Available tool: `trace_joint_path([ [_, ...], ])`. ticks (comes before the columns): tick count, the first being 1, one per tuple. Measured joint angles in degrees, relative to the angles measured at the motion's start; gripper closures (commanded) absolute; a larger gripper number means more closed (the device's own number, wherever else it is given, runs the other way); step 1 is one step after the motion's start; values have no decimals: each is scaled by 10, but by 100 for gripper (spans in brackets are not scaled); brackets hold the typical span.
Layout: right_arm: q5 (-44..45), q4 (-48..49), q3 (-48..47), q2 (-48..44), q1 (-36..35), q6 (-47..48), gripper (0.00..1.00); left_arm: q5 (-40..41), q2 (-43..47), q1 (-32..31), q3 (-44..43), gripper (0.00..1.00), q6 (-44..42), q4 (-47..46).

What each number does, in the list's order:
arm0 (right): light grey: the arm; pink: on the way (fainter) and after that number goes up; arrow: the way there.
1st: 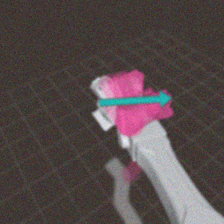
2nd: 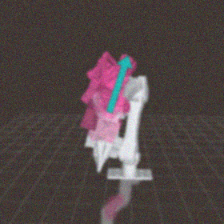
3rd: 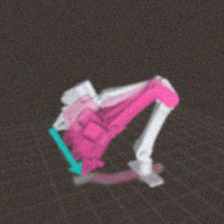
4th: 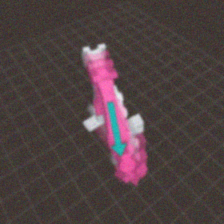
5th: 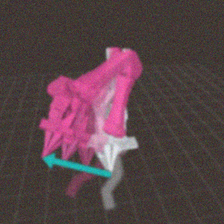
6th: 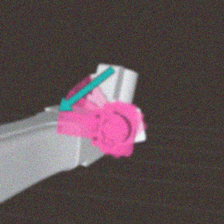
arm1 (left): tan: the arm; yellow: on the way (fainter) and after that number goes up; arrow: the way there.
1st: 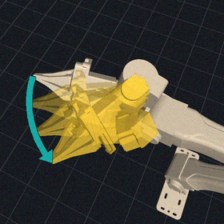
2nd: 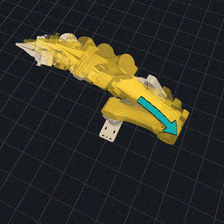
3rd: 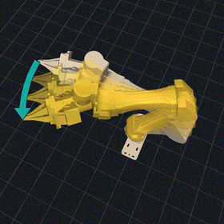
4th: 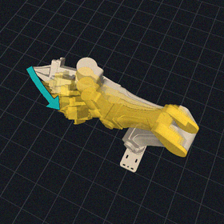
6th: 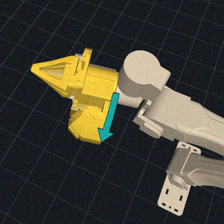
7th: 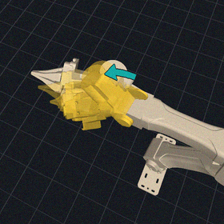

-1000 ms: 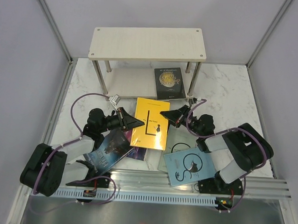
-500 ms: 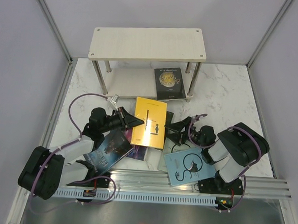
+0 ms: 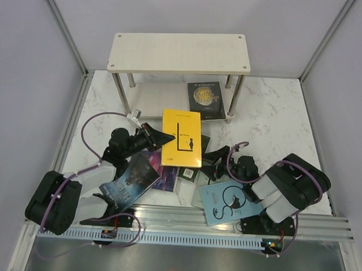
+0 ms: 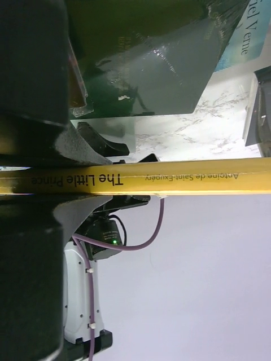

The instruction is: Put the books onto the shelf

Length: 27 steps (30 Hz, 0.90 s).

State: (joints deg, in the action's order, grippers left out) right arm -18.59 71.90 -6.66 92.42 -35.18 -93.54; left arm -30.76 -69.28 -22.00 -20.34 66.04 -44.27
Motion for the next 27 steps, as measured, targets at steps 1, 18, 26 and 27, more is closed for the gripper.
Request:
trace_joint_path([
  [1,5,0,0,-3,0,-2,23,4,0,0,0,98,3,-1],
  [18,77,-175,-59,-380,-9,107,21,112,126,-3,0,98,-29,169],
  [26,99,-369,-104,-357,-10,188,21,112,97,-3,-3,98,-25,165],
  [27,106,-398,-108,-353,-10,200,21,112,100,-3,-9,98,-25,174],
])
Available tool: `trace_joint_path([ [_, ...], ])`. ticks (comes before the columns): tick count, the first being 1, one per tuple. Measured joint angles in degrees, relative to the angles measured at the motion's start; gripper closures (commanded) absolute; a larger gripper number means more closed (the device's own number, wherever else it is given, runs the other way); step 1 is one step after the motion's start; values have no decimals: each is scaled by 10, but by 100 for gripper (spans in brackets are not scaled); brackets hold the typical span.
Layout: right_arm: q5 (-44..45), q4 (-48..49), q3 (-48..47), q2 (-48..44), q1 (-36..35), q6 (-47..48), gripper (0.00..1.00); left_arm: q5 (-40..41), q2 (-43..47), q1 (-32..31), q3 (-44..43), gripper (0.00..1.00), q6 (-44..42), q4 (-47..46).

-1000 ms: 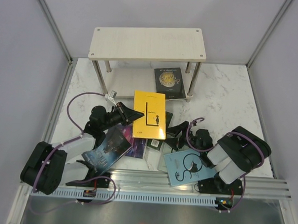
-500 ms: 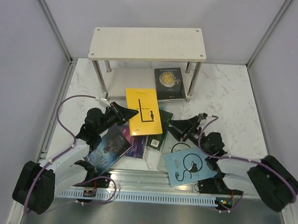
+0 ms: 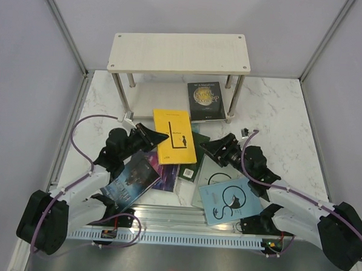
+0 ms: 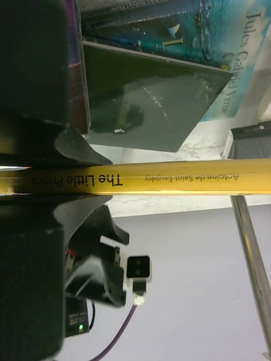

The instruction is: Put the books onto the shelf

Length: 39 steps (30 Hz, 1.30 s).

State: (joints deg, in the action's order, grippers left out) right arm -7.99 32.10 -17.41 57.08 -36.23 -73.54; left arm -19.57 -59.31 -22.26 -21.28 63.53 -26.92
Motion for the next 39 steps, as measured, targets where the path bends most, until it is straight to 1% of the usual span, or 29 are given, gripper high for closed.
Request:
trace_joint_path([
  [3,9,-43,-4,15,0,22,22,0,19,0,-18,98,-1,21],
  [6,3,-42,-4,42,0,21,23,0,38,0,-34,98,-1,25],
  [10,-17,21,1,73,-4,-13,23,1,43,0,-40,98,-1,24],
  [15,-28,88,1,70,-18,-42,23,1,29,0,-40,98,0,23],
  [18,-27,104,1,62,-21,-47,23,3,17,0,-39,98,5,13],
  [26,-14,115,1,69,-23,-46,26,3,-15,1,-28,98,34,-56],
  [30,-3,70,-8,66,-30,-26,27,3,-17,1,-22,98,40,-57],
  [32,2,24,-20,59,-34,-10,27,3,-12,0,-24,98,40,-47],
  [35,10,-47,-46,52,-37,18,28,7,12,0,-31,98,33,-7],
  [37,14,-69,-59,49,-38,29,28,11,26,0,-38,98,28,10],
  [39,13,-71,-61,49,-38,33,28,14,33,0,-42,98,25,11],
])
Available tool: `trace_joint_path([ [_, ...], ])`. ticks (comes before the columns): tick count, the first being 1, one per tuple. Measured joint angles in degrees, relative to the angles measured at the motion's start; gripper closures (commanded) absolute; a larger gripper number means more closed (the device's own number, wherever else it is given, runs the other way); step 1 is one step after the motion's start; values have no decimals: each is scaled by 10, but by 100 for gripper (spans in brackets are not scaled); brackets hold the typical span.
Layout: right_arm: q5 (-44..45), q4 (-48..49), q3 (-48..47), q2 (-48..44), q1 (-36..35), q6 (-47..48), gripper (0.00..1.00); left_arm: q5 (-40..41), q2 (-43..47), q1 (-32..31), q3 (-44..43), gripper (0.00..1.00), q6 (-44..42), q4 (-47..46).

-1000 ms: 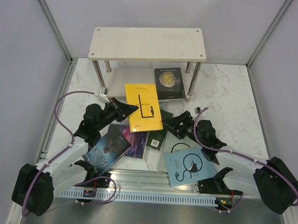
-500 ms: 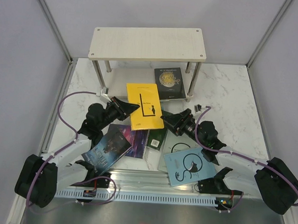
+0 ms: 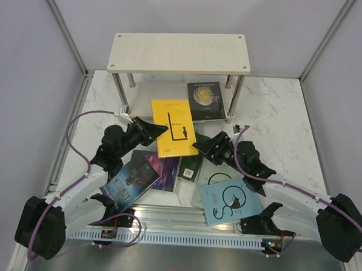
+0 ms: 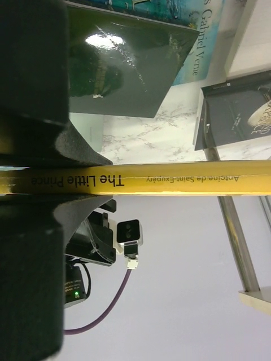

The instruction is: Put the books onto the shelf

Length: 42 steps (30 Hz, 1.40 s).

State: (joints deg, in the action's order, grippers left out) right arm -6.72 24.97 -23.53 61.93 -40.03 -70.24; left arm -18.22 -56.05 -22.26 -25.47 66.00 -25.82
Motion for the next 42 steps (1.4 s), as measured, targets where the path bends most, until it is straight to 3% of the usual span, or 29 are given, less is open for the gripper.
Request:
trace_joint_path([
  [5,-15,104,30,16,-5,-33,29,2,-8,0,9,98,9,-38],
  [13,-19,242,68,73,-30,-89,48,-2,-65,0,44,98,66,-137],
  [25,19,273,73,64,-37,-89,53,-15,-113,0,50,98,106,-230],
  [29,24,278,67,90,-37,-89,59,-21,-145,1,56,98,122,-260],
  [37,30,288,64,107,-37,-90,77,-48,-211,5,56,98,148,-327],
  [38,31,288,64,108,-37,-90,80,-50,-219,6,56,98,151,-335],
  [39,32,288,64,108,-37,-90,91,-54,-226,7,56,98,154,-343],
  [41,38,286,64,109,-37,-88,100,-65,-250,9,49,98,158,-357],
  [42,42,283,64,109,-36,-88,100,-75,-264,11,42,89,159,-361],
])
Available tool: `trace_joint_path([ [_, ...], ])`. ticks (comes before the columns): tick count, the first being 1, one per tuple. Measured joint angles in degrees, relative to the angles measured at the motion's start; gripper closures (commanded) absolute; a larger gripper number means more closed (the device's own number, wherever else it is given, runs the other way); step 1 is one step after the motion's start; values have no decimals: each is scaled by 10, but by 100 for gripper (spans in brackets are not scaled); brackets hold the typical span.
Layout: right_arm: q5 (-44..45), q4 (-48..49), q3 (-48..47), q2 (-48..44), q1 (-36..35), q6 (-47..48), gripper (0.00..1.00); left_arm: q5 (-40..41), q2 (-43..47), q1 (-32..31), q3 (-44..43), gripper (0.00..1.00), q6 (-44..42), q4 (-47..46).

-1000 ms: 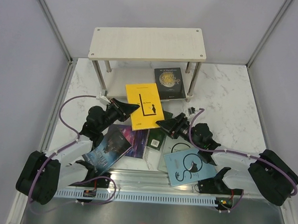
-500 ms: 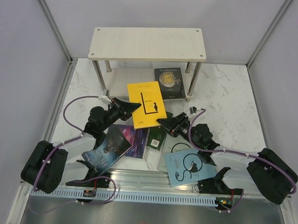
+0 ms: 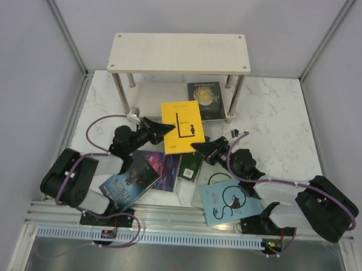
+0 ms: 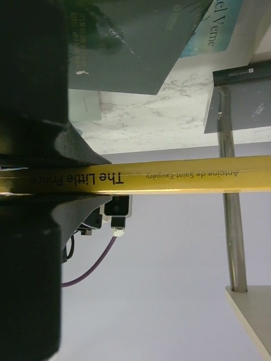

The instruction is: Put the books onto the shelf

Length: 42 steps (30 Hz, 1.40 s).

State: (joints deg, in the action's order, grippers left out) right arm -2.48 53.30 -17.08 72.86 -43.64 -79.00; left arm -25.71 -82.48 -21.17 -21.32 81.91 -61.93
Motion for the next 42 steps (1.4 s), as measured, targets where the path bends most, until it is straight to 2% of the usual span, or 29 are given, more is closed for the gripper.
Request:
trace_joint_path([
  [4,22,-9,0,-1,4,4,100,-36,-59,4,-41,61,-7,-3],
  [7,22,-9,-9,-10,11,15,100,-79,-82,-1,-62,38,-45,49],
  [8,21,-19,-12,-15,14,20,100,-83,-82,-4,-63,37,-50,54],
  [11,14,-50,-12,-34,40,33,100,-101,-80,-10,-76,25,-90,103],
  [13,7,-74,-12,-55,65,39,100,-104,-71,-11,-83,0,-115,137],
  [18,-6,-101,-23,-74,135,49,100,-102,-12,-11,-105,0,-168,231],
  [22,-24,-109,-49,-50,178,52,100,-86,53,-10,-121,0,-208,297],
  [30,-85,-82,-140,98,231,48,100,-56,142,-7,-125,0,-273,402],
  [36,-129,-17,-193,221,277,16,100,-47,162,1,-110,0,-289,431],
  [42,-159,26,-240,306,302,-11,100,-47,163,3,-101,0,-298,447],
])
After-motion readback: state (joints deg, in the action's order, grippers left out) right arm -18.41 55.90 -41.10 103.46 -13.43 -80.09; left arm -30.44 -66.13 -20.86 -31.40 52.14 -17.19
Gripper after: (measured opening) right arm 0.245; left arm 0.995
